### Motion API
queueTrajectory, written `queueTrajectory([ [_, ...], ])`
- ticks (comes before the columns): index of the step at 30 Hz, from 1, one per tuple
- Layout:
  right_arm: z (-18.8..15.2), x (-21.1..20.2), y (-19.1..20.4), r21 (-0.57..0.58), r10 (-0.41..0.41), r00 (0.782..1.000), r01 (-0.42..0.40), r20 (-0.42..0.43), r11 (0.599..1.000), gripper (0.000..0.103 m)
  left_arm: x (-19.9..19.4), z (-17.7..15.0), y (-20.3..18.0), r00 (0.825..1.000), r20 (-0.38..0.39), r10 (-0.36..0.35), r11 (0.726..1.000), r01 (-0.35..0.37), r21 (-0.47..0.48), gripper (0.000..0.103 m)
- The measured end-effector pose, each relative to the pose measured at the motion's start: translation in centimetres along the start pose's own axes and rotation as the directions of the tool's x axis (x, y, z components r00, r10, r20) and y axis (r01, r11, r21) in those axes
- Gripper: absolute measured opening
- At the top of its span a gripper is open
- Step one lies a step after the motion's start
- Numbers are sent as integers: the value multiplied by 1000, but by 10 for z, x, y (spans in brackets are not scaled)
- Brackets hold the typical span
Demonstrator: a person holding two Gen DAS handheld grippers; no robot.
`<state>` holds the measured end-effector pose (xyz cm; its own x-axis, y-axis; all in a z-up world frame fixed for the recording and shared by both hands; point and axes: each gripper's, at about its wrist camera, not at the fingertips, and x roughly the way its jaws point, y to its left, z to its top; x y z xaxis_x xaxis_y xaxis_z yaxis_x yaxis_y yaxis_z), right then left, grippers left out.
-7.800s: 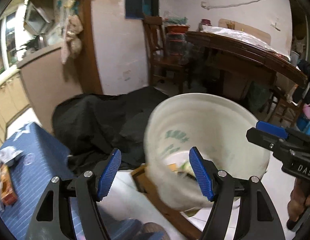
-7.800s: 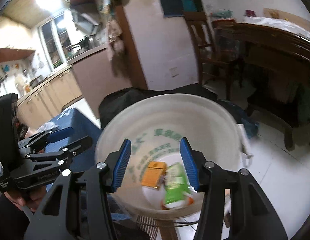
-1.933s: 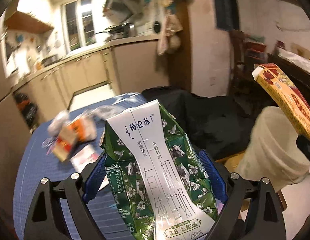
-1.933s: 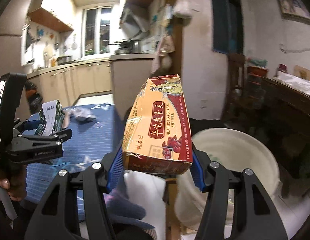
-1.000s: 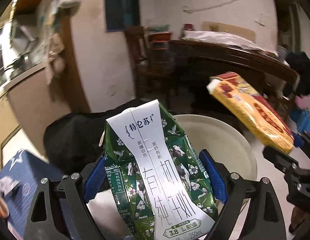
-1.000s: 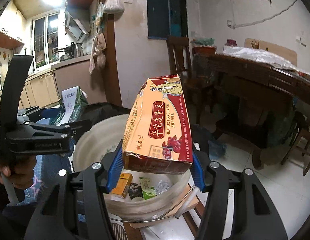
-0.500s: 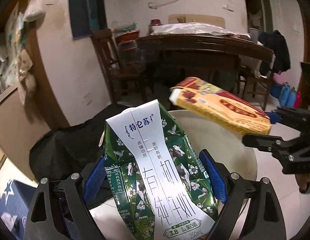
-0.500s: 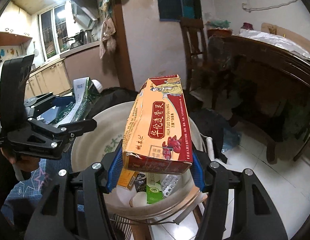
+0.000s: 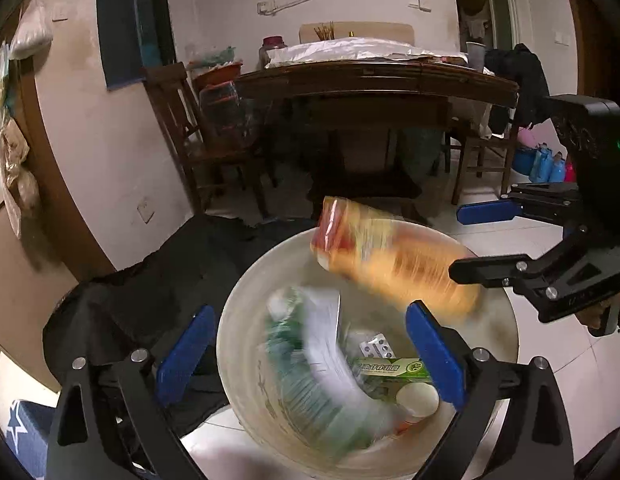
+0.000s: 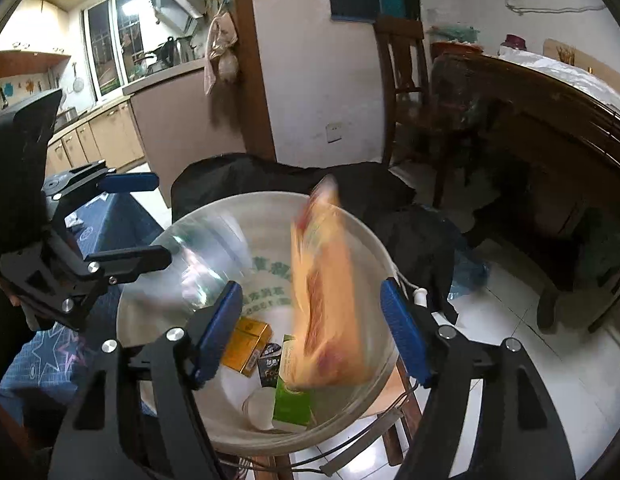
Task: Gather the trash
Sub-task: 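Open both tools to drop the milk pouch and snack box into the bucket, then move both open tools back toward the trash pile on the table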
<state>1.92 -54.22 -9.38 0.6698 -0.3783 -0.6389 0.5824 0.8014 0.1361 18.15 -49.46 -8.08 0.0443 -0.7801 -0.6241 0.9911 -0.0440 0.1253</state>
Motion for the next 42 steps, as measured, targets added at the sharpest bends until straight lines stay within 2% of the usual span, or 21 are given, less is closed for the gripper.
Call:
queueTrajectory([
  [5,-3,-11,2,4,8,1000,-8,26,1000,68,-1,-5,-3,999,-13,46,999,-46,10,98],
  [11,-8,-16,8,-2,26,999,-26,32,1000,68,-17,-16,-1,997,-3,83,996,-83,-28,98],
  [17,-8,-19,22,-35,52,998,-51,41,998,68,-57,-42,1,990,13,143,986,-142,-90,98],
  [19,-8,-21,33,-50,79,996,-76,47,996,61,-73,-53,4,986,15,169,979,-165,-123,98],
  [23,-10,-21,66,-105,156,986,-150,50,983,56,-115,-87,12,969,11,249,951,-242,-195,98],
  [27,-15,-18,111,-172,265,963,-254,41,952,49,-158,-132,27,938,-49,343,888,-341,-308,98],
  [30,-20,-8,149,-223,340,940,-329,10,917,43,-191,-167,43,907,-102,408,819,-413,-399,98],
  [31,-22,-3,162,-238,363,932,-354,-8,904,41,-206,-183,49,891,-120,437,787,-443,-430,98],
  [32,-24,3,176,-253,381,924,-376,-28,892,41,-215,-191,52,883,-128,452,770,-459,-444,98],
  [36,-33,24,226,-297,435,895,-444,-100,845,40,-269,-246,73,811,-195,552,657,-567,-497,98],
  [38,-38,31,252,-318,463,876,-482,-138,817,40,-291,-271,86,783,-235,575,613,-603,-510,98],
  [39,-41,36,272,-334,481,861,-508,-165,794,40,-304,-286,96,772,-259,580,597,-619,-510,98],
  [41,-45,40,300,-355,507,839,-543,-197,761,40,-325,-307,112,750,-275,601,583,-647,-491,98],
  [42,-46,43,317,-368,521,824,-565,-220,739,42,-331,-315,122,746,-283,602,587,-654,-476,98],
])
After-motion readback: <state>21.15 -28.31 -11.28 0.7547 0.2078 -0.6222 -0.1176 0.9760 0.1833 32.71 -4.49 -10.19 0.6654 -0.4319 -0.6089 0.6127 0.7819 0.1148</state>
